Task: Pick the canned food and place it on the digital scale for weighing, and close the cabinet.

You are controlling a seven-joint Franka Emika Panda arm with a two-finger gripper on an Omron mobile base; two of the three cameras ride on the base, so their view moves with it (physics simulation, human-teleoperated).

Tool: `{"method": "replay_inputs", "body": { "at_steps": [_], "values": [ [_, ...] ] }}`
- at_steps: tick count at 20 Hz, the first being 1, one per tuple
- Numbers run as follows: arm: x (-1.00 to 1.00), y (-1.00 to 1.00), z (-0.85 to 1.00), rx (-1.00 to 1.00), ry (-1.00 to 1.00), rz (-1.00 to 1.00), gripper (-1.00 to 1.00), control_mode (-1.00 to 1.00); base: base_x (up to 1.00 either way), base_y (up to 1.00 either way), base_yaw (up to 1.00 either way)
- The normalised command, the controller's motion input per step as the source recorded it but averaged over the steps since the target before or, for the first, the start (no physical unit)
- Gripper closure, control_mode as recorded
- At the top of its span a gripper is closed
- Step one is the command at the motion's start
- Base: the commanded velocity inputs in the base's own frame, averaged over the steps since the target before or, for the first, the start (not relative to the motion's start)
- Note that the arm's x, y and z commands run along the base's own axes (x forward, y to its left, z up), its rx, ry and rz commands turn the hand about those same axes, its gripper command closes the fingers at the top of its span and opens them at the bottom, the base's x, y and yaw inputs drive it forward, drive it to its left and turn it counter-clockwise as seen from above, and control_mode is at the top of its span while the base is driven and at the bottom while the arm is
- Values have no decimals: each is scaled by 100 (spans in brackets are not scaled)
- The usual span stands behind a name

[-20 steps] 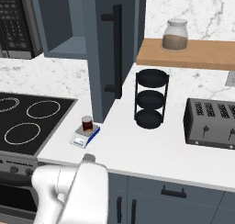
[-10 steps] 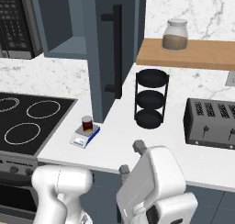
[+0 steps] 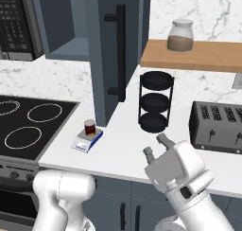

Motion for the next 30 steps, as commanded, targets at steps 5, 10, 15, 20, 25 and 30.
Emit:
{"method": "replay_inputs", "body": {
  "at_steps": [5,10,15,20,25,30],
  "values": [
    [90,2,24,7,-14,15,-100,-100,0,0,0],
    [97,13,24,0,-1,15,-100,-100,0,0,0],
    [89,6,35,0,0,15,-100,-100,0,0,0],
    [66,7,30,0,4,13,-100,-100,0,0,0],
    [63,68,23,0,3,4,-100,-100,0,0,0],
    [80,100,2,-6,1,-1,-100,-100,0,0,0]
  ]
}}
